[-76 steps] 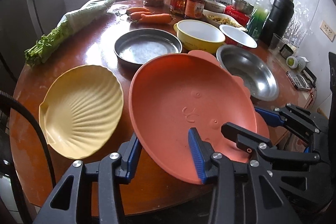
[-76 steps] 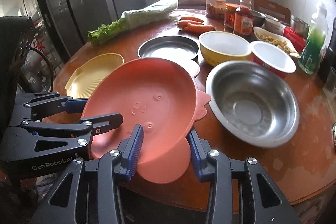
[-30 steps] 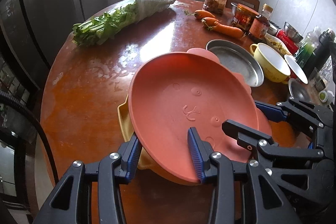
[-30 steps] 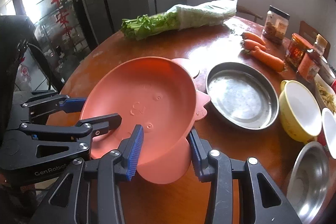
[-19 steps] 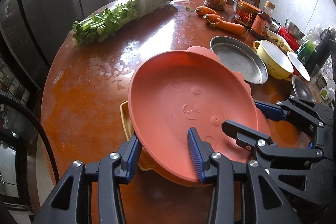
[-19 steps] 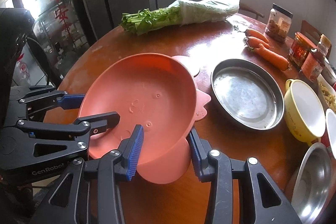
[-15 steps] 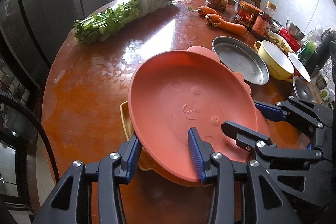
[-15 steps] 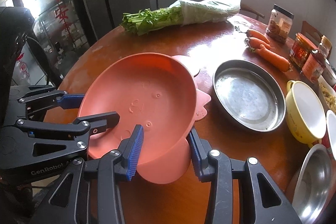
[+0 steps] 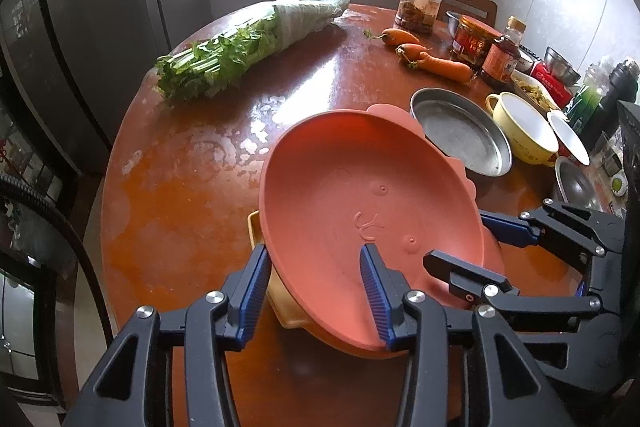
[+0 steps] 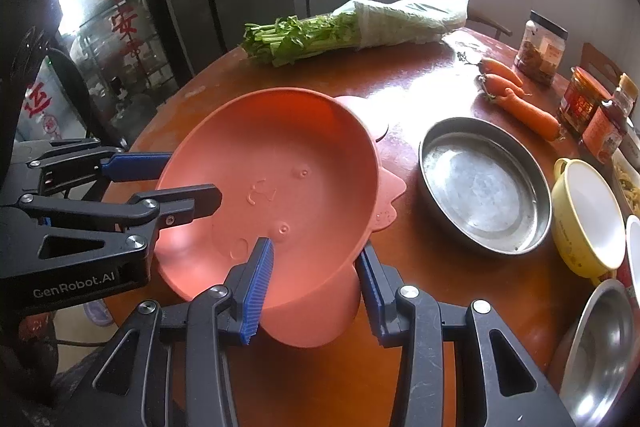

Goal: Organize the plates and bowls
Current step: 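Carry the pink plate over the shell plate and lower it on top, then open the left tool to release the pink plate, then move the left tool away from the stack toward the steel tray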

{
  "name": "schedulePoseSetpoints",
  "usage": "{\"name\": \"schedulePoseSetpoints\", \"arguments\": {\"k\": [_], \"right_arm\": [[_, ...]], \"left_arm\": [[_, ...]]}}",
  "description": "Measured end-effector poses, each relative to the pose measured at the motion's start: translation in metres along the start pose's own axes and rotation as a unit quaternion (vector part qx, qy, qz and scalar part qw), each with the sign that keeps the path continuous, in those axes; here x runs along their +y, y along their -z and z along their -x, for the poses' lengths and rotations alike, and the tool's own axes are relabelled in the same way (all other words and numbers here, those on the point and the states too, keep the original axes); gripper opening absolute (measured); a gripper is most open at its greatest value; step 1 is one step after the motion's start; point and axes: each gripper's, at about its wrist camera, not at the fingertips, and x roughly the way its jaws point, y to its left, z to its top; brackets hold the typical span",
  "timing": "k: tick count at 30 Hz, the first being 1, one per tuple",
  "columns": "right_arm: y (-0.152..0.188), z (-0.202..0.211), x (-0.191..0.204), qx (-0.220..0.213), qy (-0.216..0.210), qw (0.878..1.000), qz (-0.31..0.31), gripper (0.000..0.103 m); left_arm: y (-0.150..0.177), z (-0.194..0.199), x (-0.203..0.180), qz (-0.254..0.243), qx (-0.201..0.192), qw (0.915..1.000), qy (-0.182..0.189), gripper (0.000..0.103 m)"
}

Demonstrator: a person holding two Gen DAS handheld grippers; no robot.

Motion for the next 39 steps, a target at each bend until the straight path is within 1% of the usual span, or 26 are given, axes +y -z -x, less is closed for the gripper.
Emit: {"name": "schedulePoseSetpoints", "arguments": {"k": [6, 12, 16, 23, 32, 39], "right_arm": [[0.001, 0.002, 0.001, -0.001, -0.004, 1.000, 0.001, 0.045], [0.001, 0.001, 0.000, 0.001, -0.002, 1.000, 0.001, 0.046], [0.001, 0.003, 0.000, -0.002, -0.004, 1.000, -0.001, 0.046], [0.001, 0.012, -0.004, -0.014, -0.004, 1.000, -0.008, 0.046], [0.003, 0.030, -0.016, -0.033, 0.005, 0.999, -0.020, 0.046], [0.010, 0.047, -0.038, -0.048, 0.028, 0.998, -0.040, 0.046]], "left_arm": [[0.003, 0.000, 0.000, -0.003, 0.006, 1.0000, -0.003, 0.049], [0.004, 0.001, 0.001, 0.001, 0.004, 1.0000, -0.008, 0.049], [0.004, 0.006, 0.002, 0.004, -0.006, 1.0000, -0.005, 0.050], [0.002, 0.015, -0.003, 0.004, -0.024, 0.9997, 0.002, 0.056], [-0.007, 0.019, -0.021, -0.006, -0.036, 0.9993, 0.010, 0.057], [-0.020, 0.019, -0.046, -0.022, -0.045, 0.9985, 0.023, 0.057]]}}
